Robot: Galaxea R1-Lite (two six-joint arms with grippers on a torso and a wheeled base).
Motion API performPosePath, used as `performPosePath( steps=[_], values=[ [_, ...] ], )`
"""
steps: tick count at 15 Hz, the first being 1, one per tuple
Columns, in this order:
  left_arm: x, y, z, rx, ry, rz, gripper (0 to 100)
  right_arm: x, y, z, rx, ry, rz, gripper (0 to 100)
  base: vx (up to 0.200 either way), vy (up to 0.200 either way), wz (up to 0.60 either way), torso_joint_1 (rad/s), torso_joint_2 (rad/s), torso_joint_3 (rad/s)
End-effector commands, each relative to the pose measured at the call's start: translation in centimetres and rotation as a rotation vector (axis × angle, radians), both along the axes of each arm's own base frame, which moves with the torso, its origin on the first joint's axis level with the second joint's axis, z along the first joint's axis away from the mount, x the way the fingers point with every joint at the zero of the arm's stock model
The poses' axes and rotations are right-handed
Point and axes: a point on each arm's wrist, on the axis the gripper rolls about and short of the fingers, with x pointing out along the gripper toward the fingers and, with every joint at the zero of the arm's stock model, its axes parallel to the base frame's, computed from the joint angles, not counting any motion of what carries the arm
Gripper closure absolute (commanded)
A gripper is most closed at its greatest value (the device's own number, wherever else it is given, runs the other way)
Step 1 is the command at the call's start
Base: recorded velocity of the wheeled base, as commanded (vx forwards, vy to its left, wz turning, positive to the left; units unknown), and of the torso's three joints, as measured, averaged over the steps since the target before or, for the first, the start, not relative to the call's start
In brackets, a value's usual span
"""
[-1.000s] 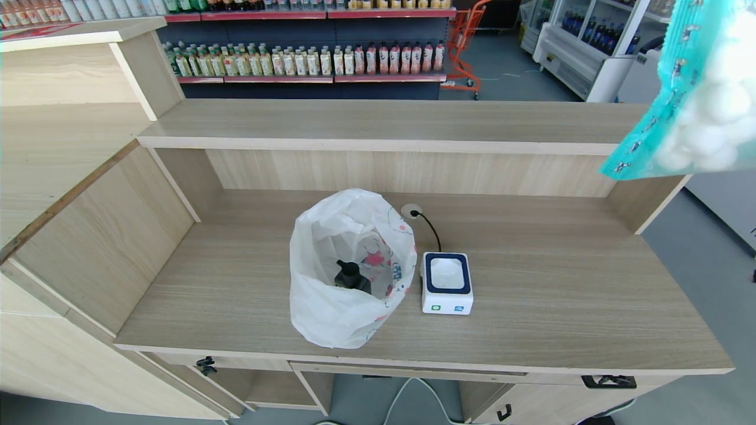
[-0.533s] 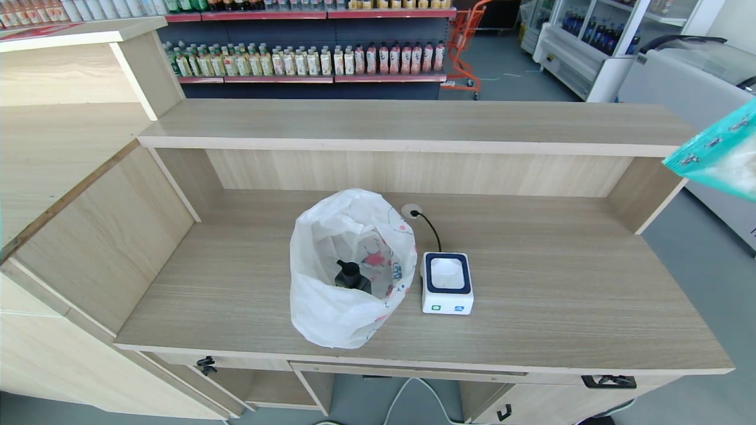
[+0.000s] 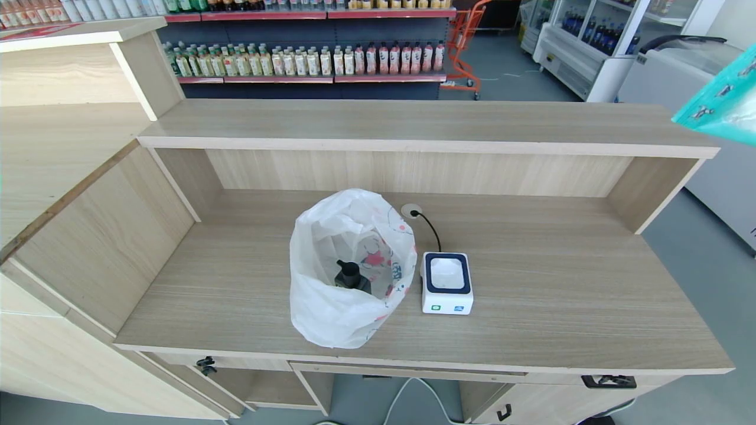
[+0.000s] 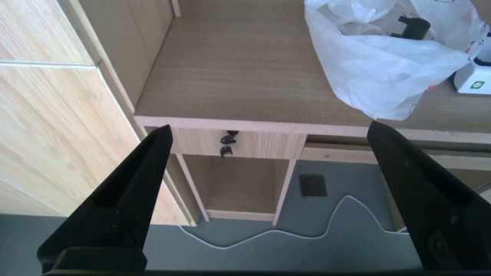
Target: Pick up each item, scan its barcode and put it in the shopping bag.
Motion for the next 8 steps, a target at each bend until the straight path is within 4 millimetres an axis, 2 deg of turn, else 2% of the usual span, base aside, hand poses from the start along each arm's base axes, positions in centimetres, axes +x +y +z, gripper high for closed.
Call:
performPosePath(
  steps=[1,3,5,7,8],
  values=[
    [0.0,0.0,0.0,0.001,0.000,0.000,0,0.5,1.1,0.8,-0.004,0.011,-0.017,100,0.000,0.000,0.00,0.000,0.00,0.000],
    [0.0,0.0,0.0,0.001,0.000,0.000,0,0.9,2.2,1.0,-0.031,-0.003,0.019,100,0.000,0.000,0.00,0.000,0.00,0.000],
    [0.0,0.0,0.0,0.001,0.000,0.000,0,1.6,4.4,2.0,-0.065,-0.079,0.143,100,0.000,0.000,0.00,0.000,0.00,0.000],
    [0.0,0.0,0.0,-0.001,0.000,0.000,0,2.6,6.0,1.5,-0.028,-0.137,0.242,100,0.000,0.000,0.00,0.000,0.00,0.000],
    [0.0,0.0,0.0,0.001,0.000,0.000,0,3.7,6.0,0.9,-0.049,-0.133,0.259,100,0.000,0.000,0.00,0.000,0.00,0.000]
  ],
)
